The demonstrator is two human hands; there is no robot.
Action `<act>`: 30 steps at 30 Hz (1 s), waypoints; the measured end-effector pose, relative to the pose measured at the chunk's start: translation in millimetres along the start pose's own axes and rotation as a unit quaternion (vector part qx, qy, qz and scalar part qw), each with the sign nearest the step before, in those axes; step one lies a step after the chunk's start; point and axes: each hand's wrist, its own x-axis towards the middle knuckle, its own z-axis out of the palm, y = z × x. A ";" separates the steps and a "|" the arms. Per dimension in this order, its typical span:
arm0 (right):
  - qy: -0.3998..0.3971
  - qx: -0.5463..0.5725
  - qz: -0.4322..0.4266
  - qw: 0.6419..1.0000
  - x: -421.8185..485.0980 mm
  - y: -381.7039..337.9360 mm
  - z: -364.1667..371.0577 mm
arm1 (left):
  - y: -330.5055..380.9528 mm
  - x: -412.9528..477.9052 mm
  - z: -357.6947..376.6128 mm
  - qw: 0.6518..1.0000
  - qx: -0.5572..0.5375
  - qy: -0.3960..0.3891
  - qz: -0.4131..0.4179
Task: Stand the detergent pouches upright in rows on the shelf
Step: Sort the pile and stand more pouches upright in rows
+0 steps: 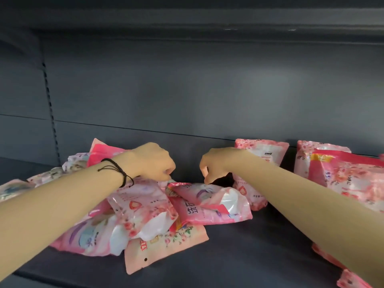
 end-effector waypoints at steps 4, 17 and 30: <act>-0.036 0.041 0.011 0.998 40.5 -1.1 3.0 | -13.0 25.3 24.8 0.998 -0.065 0.012 0.009; -0.009 0.165 0.007 0.986 94.5 27.9 19.2 | 3.1 97.5 74.8 0.959 -0.247 -0.141 -0.016; 0.213 0.593 0.104 0.770 82.6 36.6 43.5 | -13.7 62.7 59.1 0.910 -0.374 0.105 -0.142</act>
